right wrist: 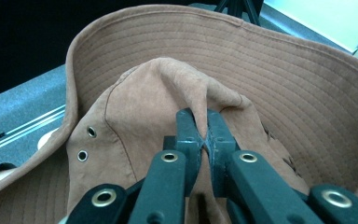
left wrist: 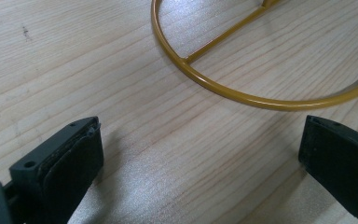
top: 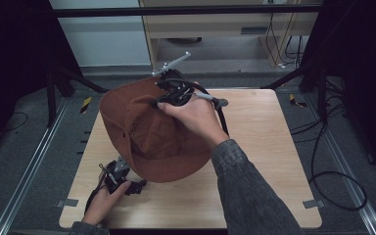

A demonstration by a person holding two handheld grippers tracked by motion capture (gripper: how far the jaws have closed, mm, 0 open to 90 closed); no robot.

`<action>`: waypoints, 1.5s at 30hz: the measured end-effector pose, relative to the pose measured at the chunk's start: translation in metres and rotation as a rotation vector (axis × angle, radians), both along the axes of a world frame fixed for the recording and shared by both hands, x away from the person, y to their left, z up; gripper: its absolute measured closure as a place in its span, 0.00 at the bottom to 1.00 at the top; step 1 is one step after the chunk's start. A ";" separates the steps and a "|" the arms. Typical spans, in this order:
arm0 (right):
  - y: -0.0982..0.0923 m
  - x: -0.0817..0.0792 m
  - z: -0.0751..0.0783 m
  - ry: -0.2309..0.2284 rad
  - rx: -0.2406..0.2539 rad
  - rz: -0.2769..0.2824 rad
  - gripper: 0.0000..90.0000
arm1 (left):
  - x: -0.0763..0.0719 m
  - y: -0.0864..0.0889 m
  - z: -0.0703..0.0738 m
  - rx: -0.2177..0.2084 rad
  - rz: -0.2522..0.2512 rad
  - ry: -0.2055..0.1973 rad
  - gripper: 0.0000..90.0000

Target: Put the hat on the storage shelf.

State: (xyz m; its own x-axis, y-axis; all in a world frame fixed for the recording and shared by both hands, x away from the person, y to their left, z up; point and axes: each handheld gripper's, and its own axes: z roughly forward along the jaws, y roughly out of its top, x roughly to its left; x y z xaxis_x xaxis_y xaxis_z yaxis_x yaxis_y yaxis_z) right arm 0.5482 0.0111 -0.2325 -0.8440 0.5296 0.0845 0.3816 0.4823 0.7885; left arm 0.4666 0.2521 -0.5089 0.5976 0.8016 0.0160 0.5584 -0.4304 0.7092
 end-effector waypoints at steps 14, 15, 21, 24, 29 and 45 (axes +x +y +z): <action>-0.003 -0.003 -0.003 -0.004 0.013 0.003 0.92 | 0.000 0.000 0.000 0.000 0.000 0.000 0.00; -0.003 -0.003 -0.003 -0.004 0.013 0.003 0.92 | 0.000 0.000 0.000 0.000 0.000 0.000 0.00; -0.003 -0.004 -0.003 -0.004 0.020 0.004 0.85 | 0.000 0.000 0.000 0.002 0.000 0.000 0.00; -0.003 -0.005 -0.003 -0.010 0.019 0.008 0.80 | 0.000 0.000 0.000 0.002 0.000 0.000 0.00; -0.001 -0.006 -0.004 -0.019 0.017 0.011 0.71 | 0.000 0.000 0.000 0.000 0.000 0.000 0.00; -0.006 -0.010 0.000 -0.058 0.025 -0.013 0.44 | 0.000 0.000 0.000 -0.001 0.001 0.000 0.00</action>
State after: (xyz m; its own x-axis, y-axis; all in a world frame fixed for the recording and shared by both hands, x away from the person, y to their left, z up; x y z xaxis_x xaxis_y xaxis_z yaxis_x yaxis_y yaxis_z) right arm 0.5379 0.0050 -0.2324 -0.8408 0.5391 0.0493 0.3413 0.4572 0.8212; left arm 0.4666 0.2520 -0.5089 0.5970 0.8021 0.0156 0.5587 -0.4296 0.7094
